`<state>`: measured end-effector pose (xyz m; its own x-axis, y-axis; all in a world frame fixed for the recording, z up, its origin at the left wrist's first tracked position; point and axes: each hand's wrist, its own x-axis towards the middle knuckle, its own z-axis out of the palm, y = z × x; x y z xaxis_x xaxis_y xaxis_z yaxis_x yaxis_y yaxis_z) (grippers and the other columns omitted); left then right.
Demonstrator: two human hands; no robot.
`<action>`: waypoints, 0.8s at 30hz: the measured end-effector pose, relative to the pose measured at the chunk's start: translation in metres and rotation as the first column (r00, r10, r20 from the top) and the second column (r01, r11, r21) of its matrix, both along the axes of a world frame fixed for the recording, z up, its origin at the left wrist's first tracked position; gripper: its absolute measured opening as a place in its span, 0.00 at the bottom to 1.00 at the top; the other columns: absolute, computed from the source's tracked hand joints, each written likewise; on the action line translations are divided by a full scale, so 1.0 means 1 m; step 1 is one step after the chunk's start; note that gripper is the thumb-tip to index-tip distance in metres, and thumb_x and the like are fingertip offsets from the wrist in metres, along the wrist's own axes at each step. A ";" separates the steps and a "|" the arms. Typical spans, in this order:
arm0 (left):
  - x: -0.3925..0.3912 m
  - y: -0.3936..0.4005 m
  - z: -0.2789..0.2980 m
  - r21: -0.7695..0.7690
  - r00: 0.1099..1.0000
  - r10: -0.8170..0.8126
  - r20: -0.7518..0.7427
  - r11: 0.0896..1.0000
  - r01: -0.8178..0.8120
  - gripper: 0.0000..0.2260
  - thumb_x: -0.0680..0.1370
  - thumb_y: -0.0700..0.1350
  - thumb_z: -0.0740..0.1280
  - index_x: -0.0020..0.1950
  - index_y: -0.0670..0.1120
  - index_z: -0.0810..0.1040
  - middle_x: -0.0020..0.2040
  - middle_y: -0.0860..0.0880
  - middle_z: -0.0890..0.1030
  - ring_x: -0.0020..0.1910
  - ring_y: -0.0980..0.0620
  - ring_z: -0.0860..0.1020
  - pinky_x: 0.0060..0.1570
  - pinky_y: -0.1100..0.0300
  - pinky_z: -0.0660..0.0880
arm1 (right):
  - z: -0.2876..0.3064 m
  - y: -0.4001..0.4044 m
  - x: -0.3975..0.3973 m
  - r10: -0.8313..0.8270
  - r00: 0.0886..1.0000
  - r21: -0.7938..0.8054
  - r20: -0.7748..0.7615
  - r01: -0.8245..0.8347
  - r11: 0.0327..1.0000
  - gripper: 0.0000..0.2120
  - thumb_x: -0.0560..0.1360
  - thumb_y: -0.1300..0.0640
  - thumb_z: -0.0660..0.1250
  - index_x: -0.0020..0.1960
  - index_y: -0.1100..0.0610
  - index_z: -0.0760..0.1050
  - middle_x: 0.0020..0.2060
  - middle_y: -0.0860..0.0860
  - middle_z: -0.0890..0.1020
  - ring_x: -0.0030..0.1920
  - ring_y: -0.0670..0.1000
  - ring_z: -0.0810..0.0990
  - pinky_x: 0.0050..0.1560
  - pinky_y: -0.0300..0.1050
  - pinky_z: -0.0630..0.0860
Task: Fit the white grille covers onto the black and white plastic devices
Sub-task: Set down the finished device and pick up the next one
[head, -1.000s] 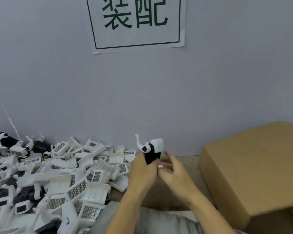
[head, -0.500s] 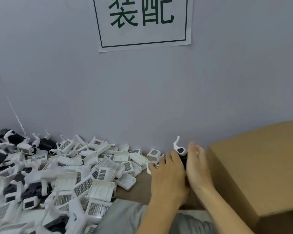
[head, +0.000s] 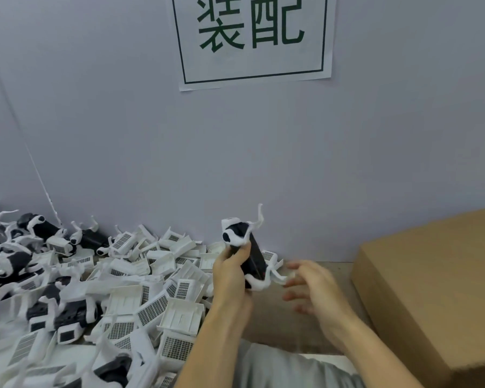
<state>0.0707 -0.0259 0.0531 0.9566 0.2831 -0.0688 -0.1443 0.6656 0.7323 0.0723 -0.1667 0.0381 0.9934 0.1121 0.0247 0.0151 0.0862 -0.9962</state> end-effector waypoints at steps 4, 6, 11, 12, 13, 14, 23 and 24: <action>-0.006 -0.004 0.000 -0.166 0.997 -0.046 -0.058 0.985 0.035 0.12 0.81 0.40 0.63 0.44 0.36 0.81 0.38 0.41 0.84 0.30 0.47 0.83 0.24 0.66 0.75 | -0.007 -0.005 -0.002 0.372 0.928 0.220 -0.034 -0.356 0.908 0.21 0.65 0.51 0.65 0.56 0.52 0.85 0.47 0.58 0.84 0.45 0.57 0.83 0.38 0.47 0.75; -0.005 -0.003 -0.002 -0.147 0.998 0.010 -0.055 0.989 -0.018 0.11 0.81 0.42 0.62 0.48 0.37 0.81 0.40 0.41 0.84 0.34 0.45 0.81 0.37 0.59 0.77 | -0.007 -0.002 -0.004 0.431 0.902 0.203 -0.025 -0.417 0.886 0.23 0.67 0.51 0.64 0.61 0.50 0.82 0.50 0.56 0.83 0.47 0.56 0.83 0.39 0.46 0.76; -0.009 -0.012 -0.006 0.007 0.995 -0.056 -0.079 0.998 0.056 0.16 0.78 0.48 0.61 0.44 0.38 0.83 0.39 0.40 0.84 0.33 0.43 0.82 0.34 0.55 0.79 | -0.014 0.020 -0.008 0.259 0.965 -0.065 0.042 -0.256 0.965 0.08 0.81 0.52 0.64 0.60 0.48 0.77 0.45 0.50 0.87 0.41 0.52 0.84 0.38 0.44 0.74; -0.010 -0.015 -0.005 0.034 0.995 -0.058 -0.083 0.998 0.061 0.16 0.78 0.48 0.61 0.45 0.37 0.82 0.40 0.39 0.83 0.35 0.42 0.81 0.34 0.55 0.78 | -0.016 0.022 -0.008 0.225 0.973 -0.073 0.057 -0.221 0.973 0.08 0.82 0.53 0.64 0.60 0.48 0.76 0.42 0.49 0.86 0.38 0.51 0.83 0.38 0.43 0.74; -0.011 -0.018 -0.005 0.054 0.995 -0.050 -0.081 0.997 0.054 0.16 0.78 0.47 0.61 0.47 0.35 0.81 0.42 0.38 0.82 0.38 0.41 0.80 0.35 0.55 0.77 | -0.017 0.023 -0.007 0.205 0.977 -0.060 0.062 -0.201 0.978 0.07 0.82 0.54 0.63 0.59 0.49 0.76 0.39 0.49 0.86 0.36 0.51 0.82 0.36 0.42 0.74; -0.011 -0.019 -0.005 0.065 0.996 -0.038 -0.080 0.997 0.043 0.16 0.79 0.46 0.60 0.50 0.35 0.80 0.44 0.37 0.81 0.41 0.40 0.79 0.35 0.55 0.75 | -0.018 0.024 -0.006 0.199 0.979 -0.026 0.053 -0.197 0.980 0.06 0.82 0.56 0.63 0.58 0.51 0.76 0.37 0.50 0.85 0.34 0.50 0.81 0.34 0.42 0.74; -0.009 -0.018 -0.008 0.072 0.995 0.004 -0.097 0.997 0.003 0.14 0.78 0.48 0.61 0.45 0.38 0.80 0.35 0.41 0.82 0.29 0.44 0.80 0.28 0.59 0.72 | -0.023 0.019 -0.002 0.262 0.965 0.098 0.016 -0.262 0.960 0.12 0.78 0.61 0.64 0.53 0.47 0.81 0.38 0.53 0.83 0.34 0.51 0.77 0.34 0.45 0.75; -0.009 -0.018 -0.008 0.072 0.995 0.020 -0.103 0.997 -0.013 0.14 0.78 0.47 0.61 0.46 0.37 0.79 0.35 0.41 0.82 0.29 0.45 0.79 0.29 0.59 0.73 | -0.022 0.019 -0.002 0.269 0.963 0.078 0.023 -0.270 0.960 0.12 0.77 0.60 0.63 0.53 0.47 0.81 0.38 0.53 0.83 0.34 0.50 0.78 0.34 0.44 0.75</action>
